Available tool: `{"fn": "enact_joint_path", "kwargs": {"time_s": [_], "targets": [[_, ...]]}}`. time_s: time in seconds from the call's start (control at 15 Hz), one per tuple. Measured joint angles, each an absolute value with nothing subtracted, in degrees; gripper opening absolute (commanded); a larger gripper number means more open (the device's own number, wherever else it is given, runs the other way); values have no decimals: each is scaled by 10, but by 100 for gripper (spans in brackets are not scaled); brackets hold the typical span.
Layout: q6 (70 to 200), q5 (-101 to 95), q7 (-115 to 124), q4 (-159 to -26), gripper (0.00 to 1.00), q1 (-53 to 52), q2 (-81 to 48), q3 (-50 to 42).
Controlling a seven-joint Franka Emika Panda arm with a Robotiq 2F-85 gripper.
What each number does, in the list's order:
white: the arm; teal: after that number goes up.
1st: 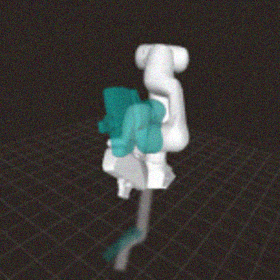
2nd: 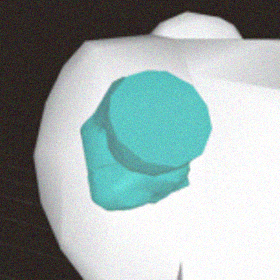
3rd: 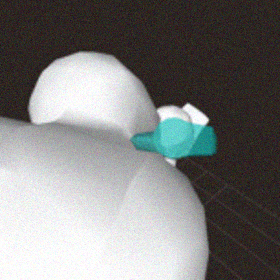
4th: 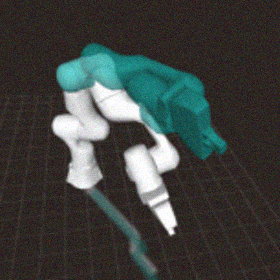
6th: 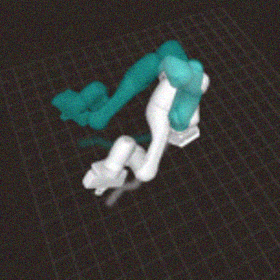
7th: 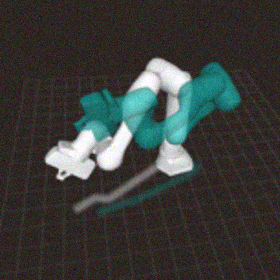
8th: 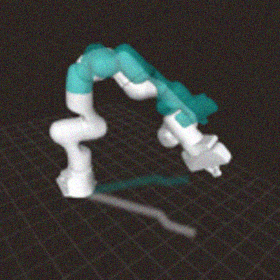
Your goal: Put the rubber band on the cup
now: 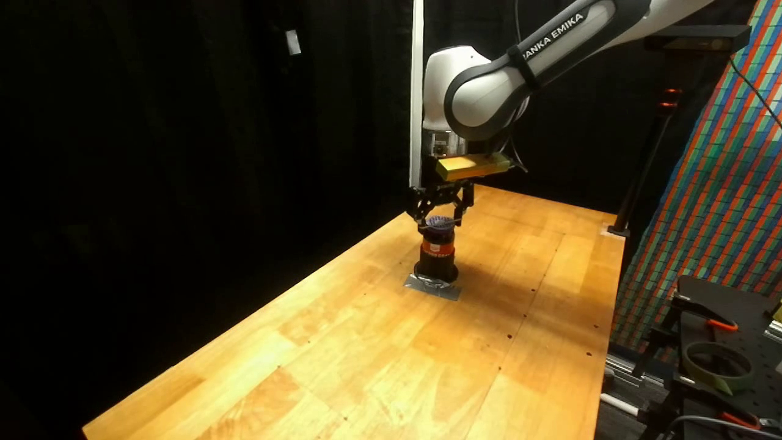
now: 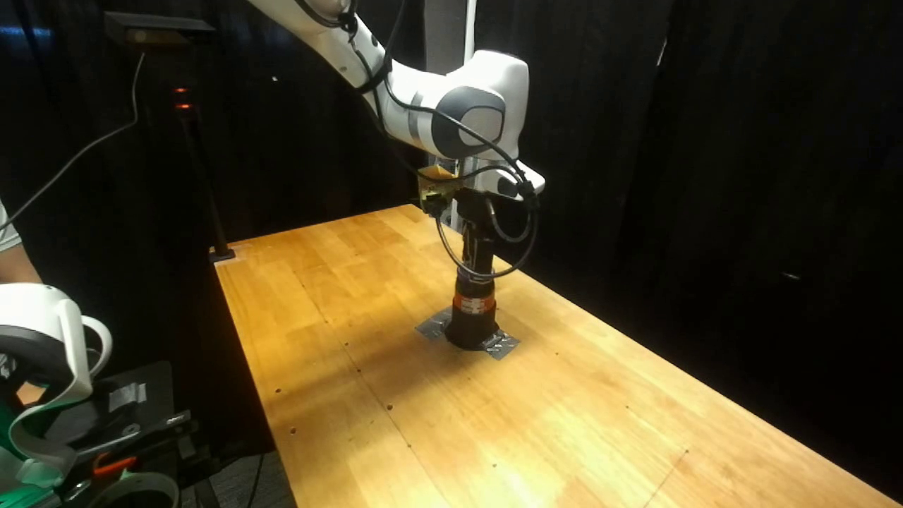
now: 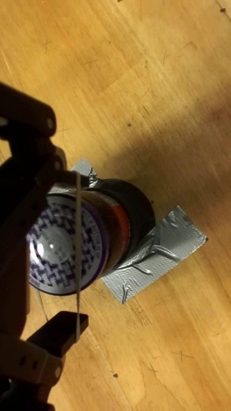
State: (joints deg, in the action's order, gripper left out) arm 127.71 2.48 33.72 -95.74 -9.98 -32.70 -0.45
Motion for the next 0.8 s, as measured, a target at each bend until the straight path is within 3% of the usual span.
{"fn": "enact_joint_path", "kwargs": {"time_s": [0.6,0.73,0.8], "targets": [[1293,49,321,-1024,100,-101,-295,1],[1310,46,323,-1043,74,-105,-285,-1],[1321,41,325,-1053,66,-108,-280,-1]]}}
